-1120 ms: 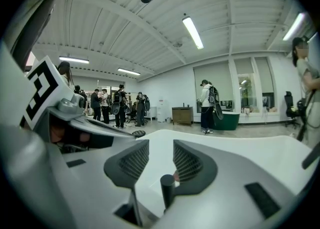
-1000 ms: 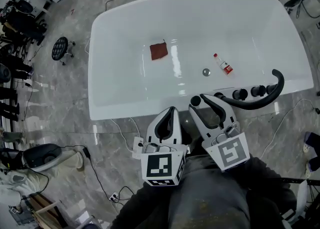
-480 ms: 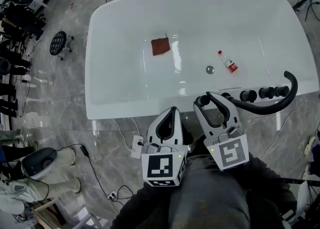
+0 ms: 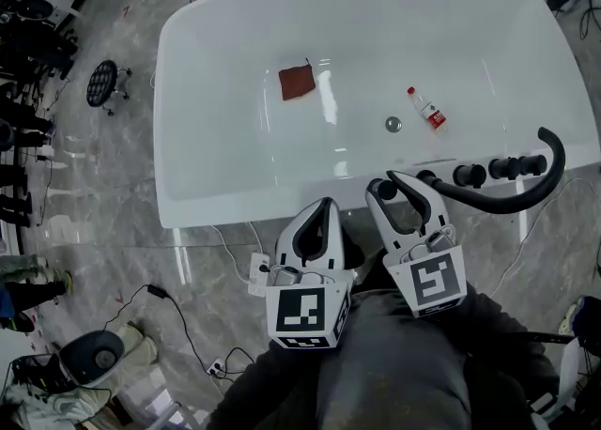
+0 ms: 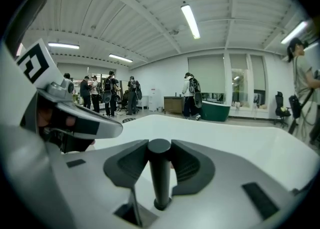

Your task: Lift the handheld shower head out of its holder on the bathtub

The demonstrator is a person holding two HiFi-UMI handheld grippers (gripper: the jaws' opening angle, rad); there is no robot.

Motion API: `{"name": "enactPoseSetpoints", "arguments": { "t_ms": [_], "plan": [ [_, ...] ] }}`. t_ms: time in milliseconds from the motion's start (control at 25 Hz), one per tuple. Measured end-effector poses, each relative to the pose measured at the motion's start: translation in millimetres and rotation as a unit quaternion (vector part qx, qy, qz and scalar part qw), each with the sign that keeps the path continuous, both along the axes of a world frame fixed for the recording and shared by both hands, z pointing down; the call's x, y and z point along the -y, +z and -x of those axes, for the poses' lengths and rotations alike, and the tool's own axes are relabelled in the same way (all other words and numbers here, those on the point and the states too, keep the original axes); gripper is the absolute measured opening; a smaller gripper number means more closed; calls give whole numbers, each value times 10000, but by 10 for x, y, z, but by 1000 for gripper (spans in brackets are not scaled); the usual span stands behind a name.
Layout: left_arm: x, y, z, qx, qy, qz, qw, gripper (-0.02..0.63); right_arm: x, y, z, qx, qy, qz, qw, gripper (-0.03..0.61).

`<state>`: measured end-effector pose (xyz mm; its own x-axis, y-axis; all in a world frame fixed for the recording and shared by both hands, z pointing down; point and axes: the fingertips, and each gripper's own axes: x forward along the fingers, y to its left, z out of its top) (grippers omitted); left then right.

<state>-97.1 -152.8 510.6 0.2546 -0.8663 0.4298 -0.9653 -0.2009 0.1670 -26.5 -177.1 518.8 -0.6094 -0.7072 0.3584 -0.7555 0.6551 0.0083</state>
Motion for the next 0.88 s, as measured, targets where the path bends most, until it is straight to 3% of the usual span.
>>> {"name": "enactPoseSetpoints", "arguments": {
  "t_ms": [880],
  "plan": [
    [1, -43, 30, 4, 150, 31, 9999, 3, 4, 17, 1, -129, 125, 82, 9998, 143]
  ]
}}
